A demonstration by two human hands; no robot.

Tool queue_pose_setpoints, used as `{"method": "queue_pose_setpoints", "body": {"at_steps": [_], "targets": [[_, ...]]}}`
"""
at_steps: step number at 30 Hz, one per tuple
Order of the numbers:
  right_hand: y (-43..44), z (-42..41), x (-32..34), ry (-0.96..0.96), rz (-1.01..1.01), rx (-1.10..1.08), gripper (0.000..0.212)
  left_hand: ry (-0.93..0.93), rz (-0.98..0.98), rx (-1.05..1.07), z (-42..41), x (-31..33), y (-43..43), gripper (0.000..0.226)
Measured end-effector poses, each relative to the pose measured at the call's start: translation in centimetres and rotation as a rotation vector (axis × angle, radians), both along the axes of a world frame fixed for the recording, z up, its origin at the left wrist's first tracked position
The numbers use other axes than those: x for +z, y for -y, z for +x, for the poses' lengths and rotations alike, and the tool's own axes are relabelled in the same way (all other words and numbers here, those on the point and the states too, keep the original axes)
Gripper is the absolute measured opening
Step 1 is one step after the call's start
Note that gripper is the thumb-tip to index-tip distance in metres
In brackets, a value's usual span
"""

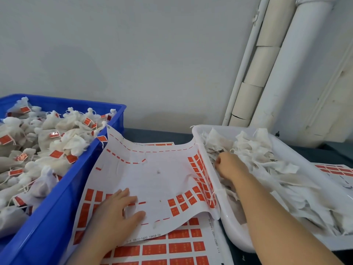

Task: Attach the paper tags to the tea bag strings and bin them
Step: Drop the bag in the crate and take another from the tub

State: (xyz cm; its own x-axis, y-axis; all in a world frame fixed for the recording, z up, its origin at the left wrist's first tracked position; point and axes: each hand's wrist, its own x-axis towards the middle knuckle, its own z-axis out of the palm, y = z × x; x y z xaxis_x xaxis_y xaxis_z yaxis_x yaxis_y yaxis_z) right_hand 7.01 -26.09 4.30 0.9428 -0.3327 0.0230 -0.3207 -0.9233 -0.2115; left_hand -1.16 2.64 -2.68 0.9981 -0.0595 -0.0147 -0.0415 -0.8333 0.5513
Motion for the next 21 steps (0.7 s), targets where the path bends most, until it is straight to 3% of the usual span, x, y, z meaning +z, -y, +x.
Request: {"method": "queue_pose_setpoints", "body": {"at_steps": [4,9,12,15,17,21], "targets": [[1.2,-0.8,1.1,0.201,0.215,-0.023,0.021,-0.009,-0.023,0.002,0.1,-0.1,0.0,0.055],[0.5,-1.6,2.7,0.258,0.390,0.044,0.013,-0.004,-0.050,0.004,0.0,-0.3,-0.1,0.050],[0.7,-3.4,4.9,0.105,0.319,0.184,0.014,-0.004,-0.059,0.002,0.3,-0.3,-0.2,0.047],[0.4,-5.7,4.9,-0.294,0.125,0.288,0.013,0.004,-0.061,0.003,0.5,-0.4,-0.2,0.047],[0.3,-6.7,4.0,-0.442,0.122,0.270,0.013,-0.001,-0.068,0.004,0.4,-0.5,-0.1,0.047],[1.1,-6.6,3.4,-0.235,0.173,0.239,0.018,-0.006,-0.081,0.012,0.2,-0.6,-0.2,0.046]]}}
